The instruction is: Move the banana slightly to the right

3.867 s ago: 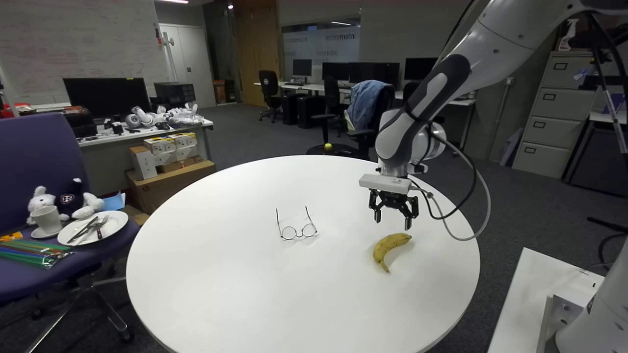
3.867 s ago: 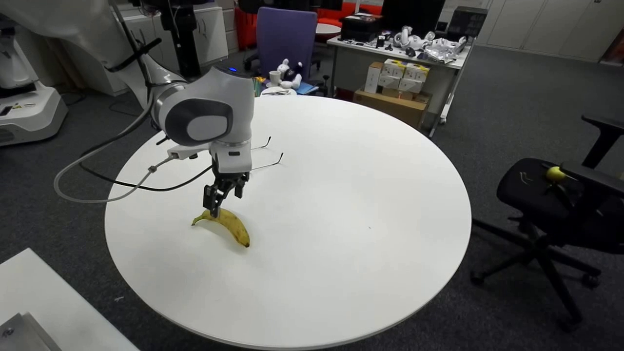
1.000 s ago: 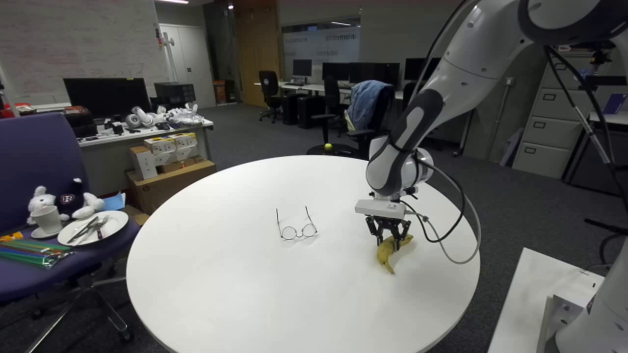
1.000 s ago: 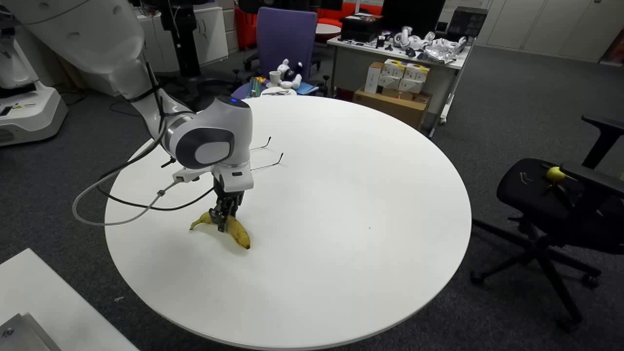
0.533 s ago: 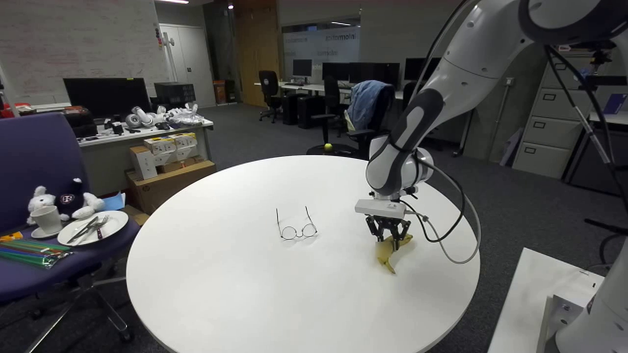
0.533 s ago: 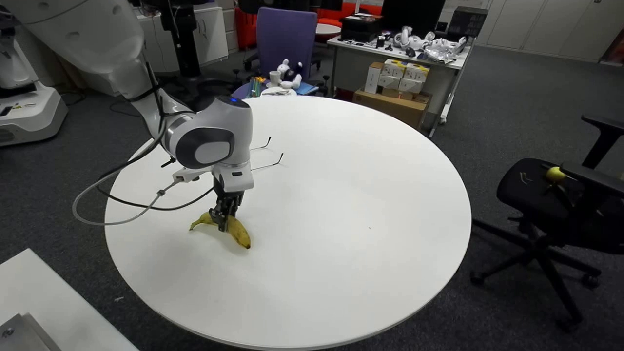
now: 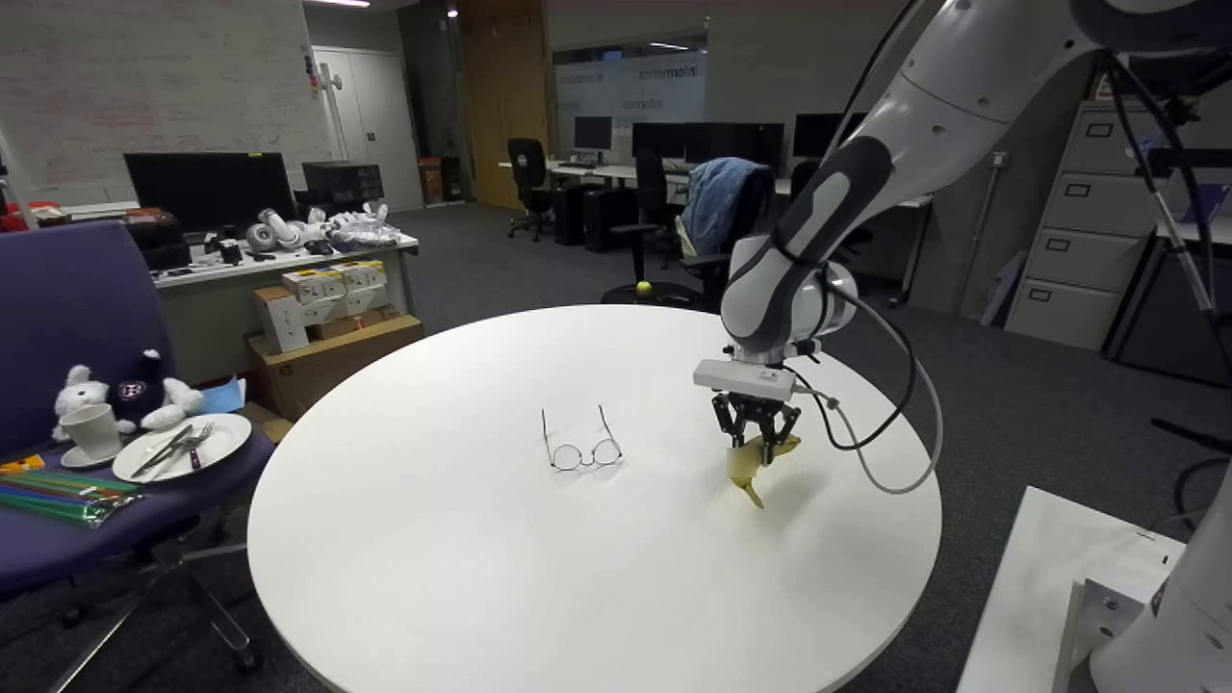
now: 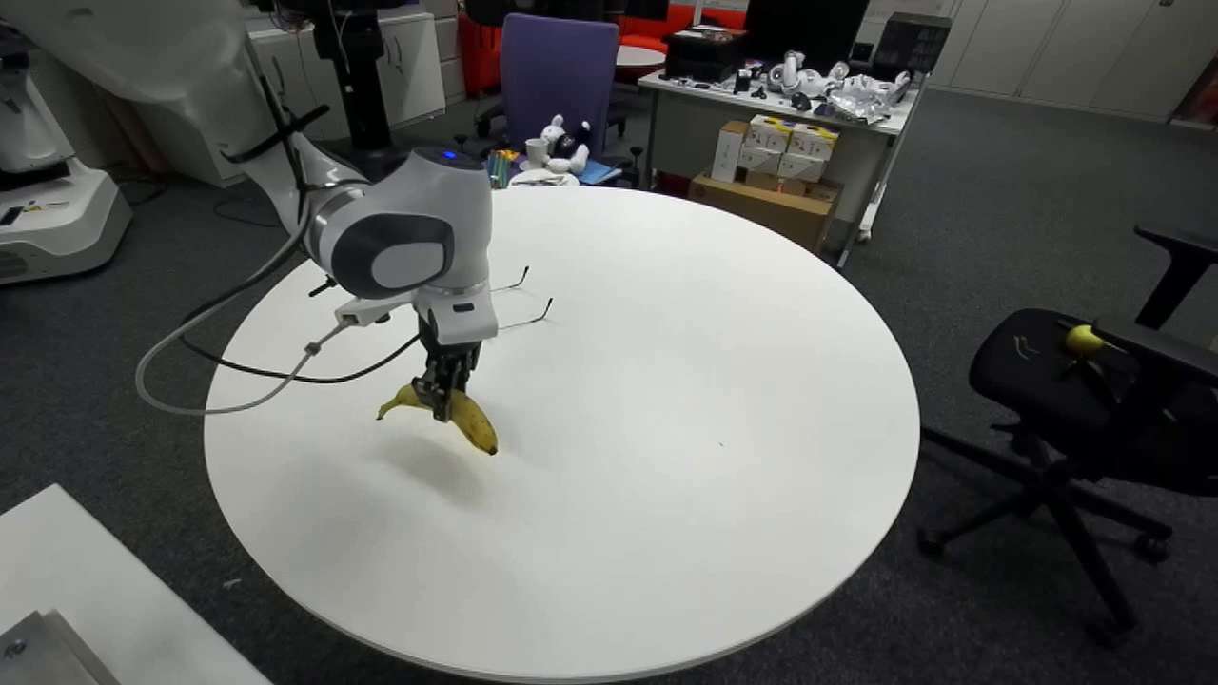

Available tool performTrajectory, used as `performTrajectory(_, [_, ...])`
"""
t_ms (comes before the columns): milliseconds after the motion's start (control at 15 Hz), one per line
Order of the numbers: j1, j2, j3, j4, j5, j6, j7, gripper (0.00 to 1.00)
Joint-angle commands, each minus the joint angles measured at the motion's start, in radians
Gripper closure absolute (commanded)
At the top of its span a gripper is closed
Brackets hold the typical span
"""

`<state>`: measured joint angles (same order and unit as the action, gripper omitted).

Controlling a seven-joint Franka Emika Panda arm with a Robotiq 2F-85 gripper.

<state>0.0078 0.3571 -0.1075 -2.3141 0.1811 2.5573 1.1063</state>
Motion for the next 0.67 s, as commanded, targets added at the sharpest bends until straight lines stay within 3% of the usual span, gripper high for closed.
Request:
performTrajectory(0, [-0.013, -0.113, -0.005, -0.032, 0.022, -0.027, -0.021, 0.75])
performTrajectory(133, [-0.027, -0.136, 0.004, -0.012, 0.054, -0.044, -0.019, 0.75])
performTrajectory(600, [-0.068, -0.114, 0.024, 0.168, 0.373, -0.093, 0.065, 0.75])
